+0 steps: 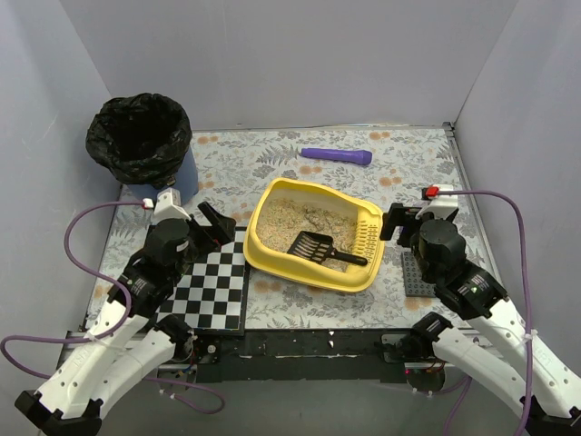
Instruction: Clean the litter box
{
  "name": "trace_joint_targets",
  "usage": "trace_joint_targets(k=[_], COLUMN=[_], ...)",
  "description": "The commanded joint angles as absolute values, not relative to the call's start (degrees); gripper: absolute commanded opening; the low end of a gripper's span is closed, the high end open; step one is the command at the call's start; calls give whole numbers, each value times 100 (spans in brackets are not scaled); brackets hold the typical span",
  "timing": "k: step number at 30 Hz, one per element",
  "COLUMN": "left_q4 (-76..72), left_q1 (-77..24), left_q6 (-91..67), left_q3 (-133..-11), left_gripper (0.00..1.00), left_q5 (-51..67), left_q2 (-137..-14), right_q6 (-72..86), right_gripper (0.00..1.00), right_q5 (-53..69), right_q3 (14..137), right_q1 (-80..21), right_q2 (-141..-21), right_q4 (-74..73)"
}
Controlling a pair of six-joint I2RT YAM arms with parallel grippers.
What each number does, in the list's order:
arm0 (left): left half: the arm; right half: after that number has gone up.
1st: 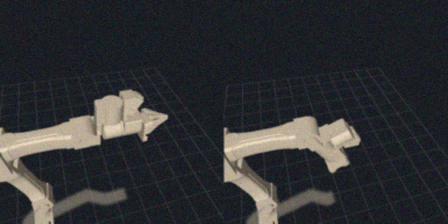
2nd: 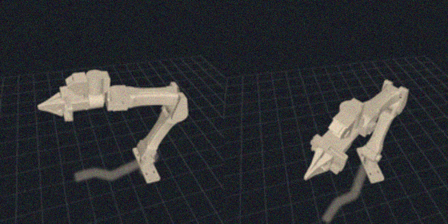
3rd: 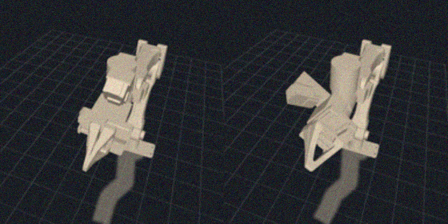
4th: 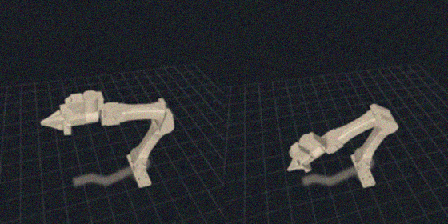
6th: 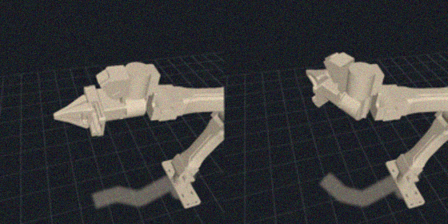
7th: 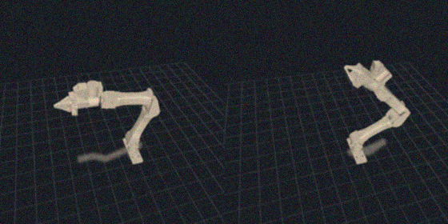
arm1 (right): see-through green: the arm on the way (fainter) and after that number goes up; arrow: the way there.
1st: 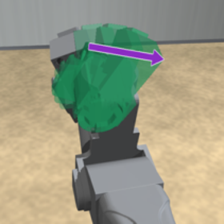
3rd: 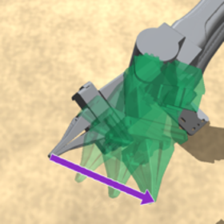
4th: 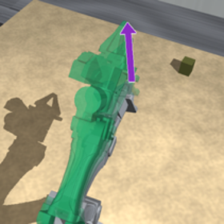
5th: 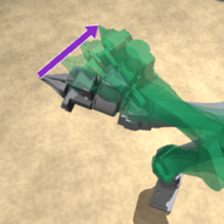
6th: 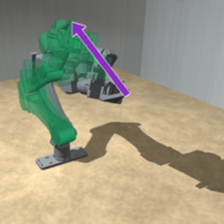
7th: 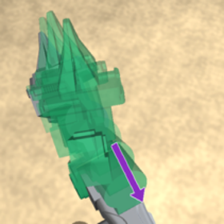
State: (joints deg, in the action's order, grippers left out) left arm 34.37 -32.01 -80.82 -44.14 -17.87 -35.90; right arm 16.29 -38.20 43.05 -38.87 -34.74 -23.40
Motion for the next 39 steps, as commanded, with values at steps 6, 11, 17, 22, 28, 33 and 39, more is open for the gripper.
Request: trace_joint_targets(k=[6, 11, 17, 22, 28, 33, 39], left_q4=[3147, 2962, 2699, 2619, 2497, 2434, 2408], left_q1=[-3182, -3182, -3182, -3182, -3182, -3182, -3182], left_q6=[-7919, -7813, -7813, -7778, -7734, -7734, -7673], left_q3=[-4377, -4325, -4070, -4113, -4043, -4025, -4008], left_gripper=[98, 98, 98, 98, 98, 98, 98], left_q5=[-1784, -1574, -1266, -1143, -1011, -932, -897], left_q2=[-3533, -3630, -3788, -4086, -4105, -4087, -3955], right_q6=[1276, 1002, 475, 27, -501, -1115, -1327], right_gripper=[97, 98, 91, 88, 84, 79, 77], right_q5=[-1456, -668, 165, 1246, 853, 1545, 1257], right_q3=[3815, 4656, 5097, 5203, 5150, 4905, 5089], right_q1=[-3885, -3885, -3885, -3894, -3946, -3955, -3973], right_q2=[-3207, -4479, -5571, -6256, -7083, -7452, -8033], right_q4=[-1275, -2607, -3094, -2997, -2876, -2365, -2909])
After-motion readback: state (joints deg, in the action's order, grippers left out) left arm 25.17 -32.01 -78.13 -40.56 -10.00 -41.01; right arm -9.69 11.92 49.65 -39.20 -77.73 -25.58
